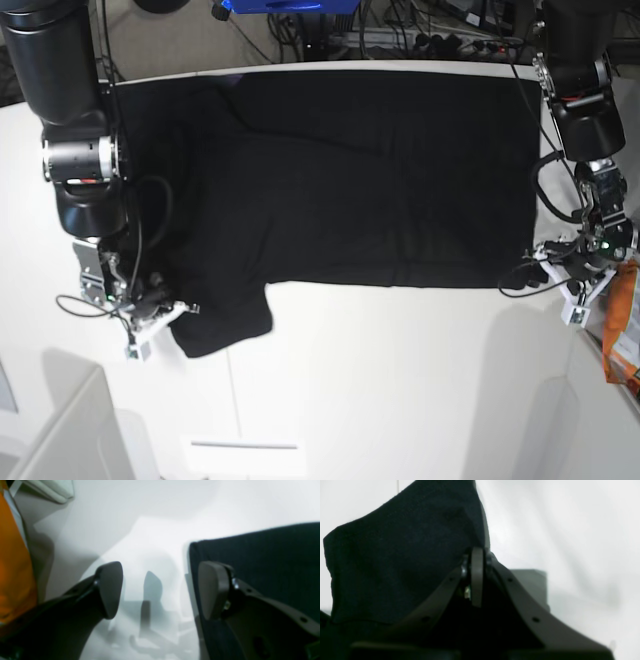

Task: Fold the T-shirt properly

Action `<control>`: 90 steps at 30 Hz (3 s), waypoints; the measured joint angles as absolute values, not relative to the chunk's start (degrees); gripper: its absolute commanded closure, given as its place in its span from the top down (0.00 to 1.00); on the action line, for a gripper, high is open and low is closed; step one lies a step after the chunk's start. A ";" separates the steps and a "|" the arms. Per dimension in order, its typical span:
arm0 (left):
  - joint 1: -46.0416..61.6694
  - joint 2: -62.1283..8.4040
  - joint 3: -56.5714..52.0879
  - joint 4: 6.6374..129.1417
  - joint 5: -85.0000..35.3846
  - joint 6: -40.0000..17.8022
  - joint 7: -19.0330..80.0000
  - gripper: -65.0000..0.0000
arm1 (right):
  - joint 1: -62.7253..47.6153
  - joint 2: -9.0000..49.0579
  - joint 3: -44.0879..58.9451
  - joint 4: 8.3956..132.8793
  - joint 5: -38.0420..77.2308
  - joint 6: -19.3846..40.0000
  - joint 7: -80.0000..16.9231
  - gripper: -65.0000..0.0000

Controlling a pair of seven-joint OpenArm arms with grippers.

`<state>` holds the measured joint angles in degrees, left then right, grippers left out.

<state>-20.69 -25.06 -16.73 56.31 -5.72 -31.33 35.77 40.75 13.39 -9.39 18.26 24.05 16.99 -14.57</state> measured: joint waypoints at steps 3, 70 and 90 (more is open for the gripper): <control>-22.85 -24.14 -16.75 53.10 -5.48 -30.89 35.59 0.71 | 40.75 13.37 -9.39 18.26 24.05 16.99 -14.57 0.00; -0.60 -17.32 -16.03 92.58 -5.96 -31.11 40.36 0.00 | 14.09 14.52 4.49 74.67 23.09 10.44 -38.76 0.00; 12.67 -18.59 -22.41 107.59 -17.87 -32.47 44.01 0.00 | 3.36 14.79 8.80 87.02 22.87 10.39 -41.69 0.00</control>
<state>12.67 -18.59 -22.41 107.59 -17.87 -32.47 44.01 3.36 14.79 8.80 87.02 22.87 10.39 -41.69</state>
